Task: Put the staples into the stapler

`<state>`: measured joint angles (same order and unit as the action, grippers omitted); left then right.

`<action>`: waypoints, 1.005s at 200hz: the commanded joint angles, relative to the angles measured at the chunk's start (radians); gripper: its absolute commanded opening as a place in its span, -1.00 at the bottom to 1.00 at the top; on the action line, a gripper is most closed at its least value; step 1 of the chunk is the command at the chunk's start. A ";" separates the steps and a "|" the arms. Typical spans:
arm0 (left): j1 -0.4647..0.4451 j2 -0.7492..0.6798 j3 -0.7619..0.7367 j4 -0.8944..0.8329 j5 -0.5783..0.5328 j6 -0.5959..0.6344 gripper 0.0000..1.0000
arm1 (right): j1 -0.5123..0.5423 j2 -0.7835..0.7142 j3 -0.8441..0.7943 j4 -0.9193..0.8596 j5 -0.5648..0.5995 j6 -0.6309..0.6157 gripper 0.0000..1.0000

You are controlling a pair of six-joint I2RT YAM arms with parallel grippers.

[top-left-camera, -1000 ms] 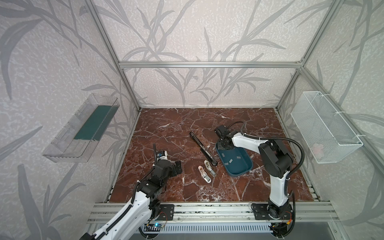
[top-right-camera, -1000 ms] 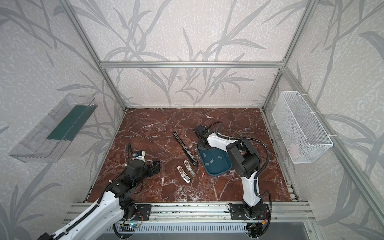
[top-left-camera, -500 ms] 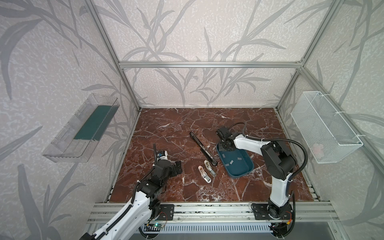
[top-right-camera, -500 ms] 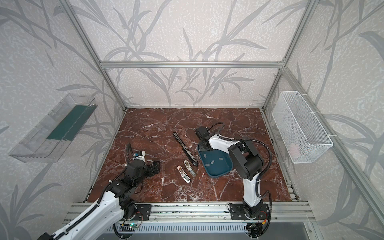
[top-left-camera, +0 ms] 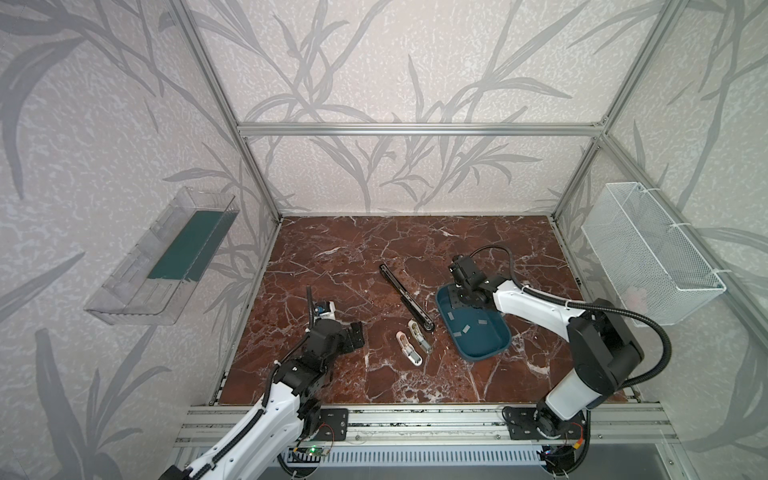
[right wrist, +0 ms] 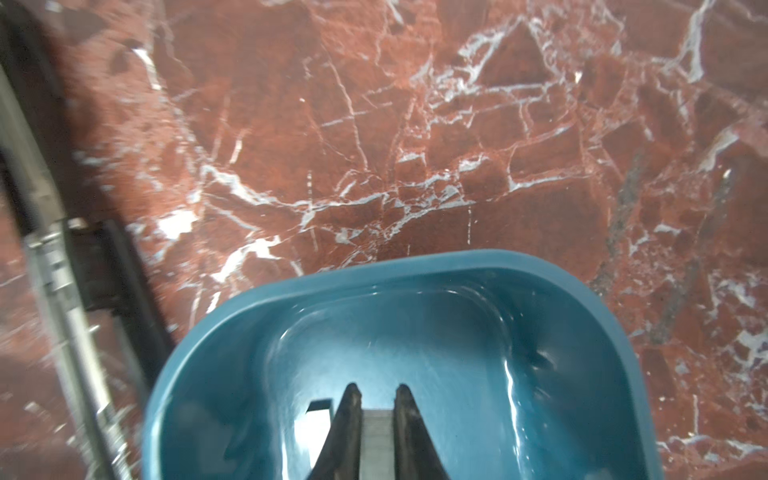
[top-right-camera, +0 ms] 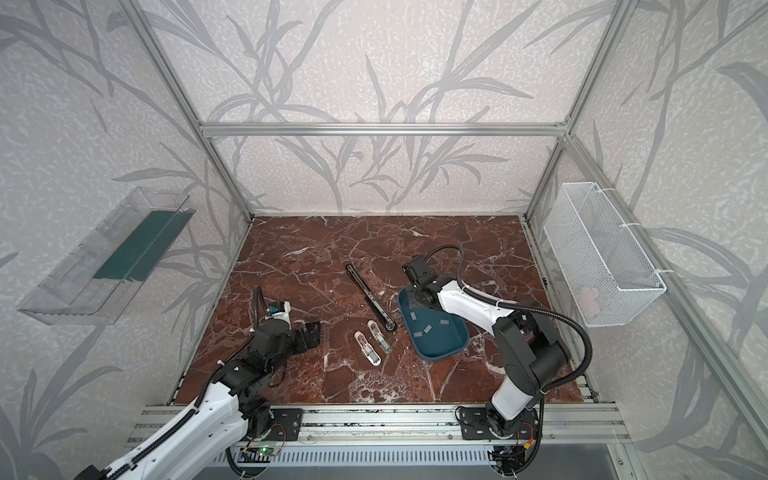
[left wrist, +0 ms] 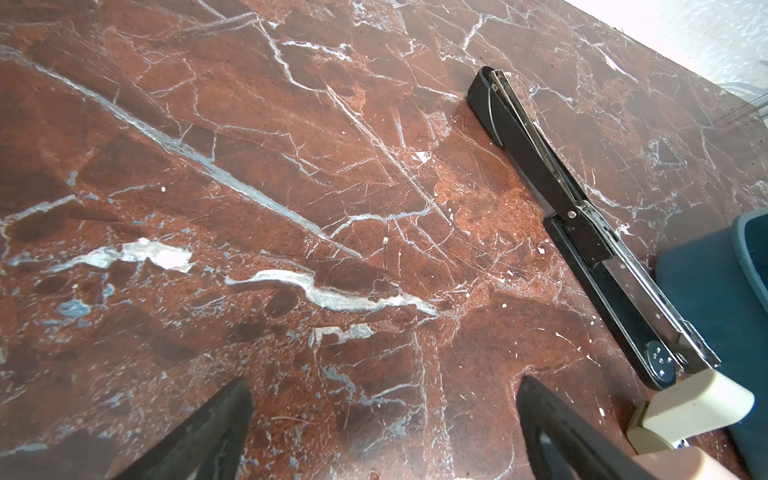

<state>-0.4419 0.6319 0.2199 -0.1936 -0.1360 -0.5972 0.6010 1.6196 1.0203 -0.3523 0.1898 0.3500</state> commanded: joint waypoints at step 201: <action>0.003 0.038 0.029 0.014 -0.015 -0.013 0.99 | 0.174 -0.024 -0.094 0.324 -0.245 -0.201 -0.66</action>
<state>-0.4419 0.6685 0.2199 -0.1867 -0.1364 -0.5980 0.7731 1.5795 0.9241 -0.0589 -0.0196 0.1390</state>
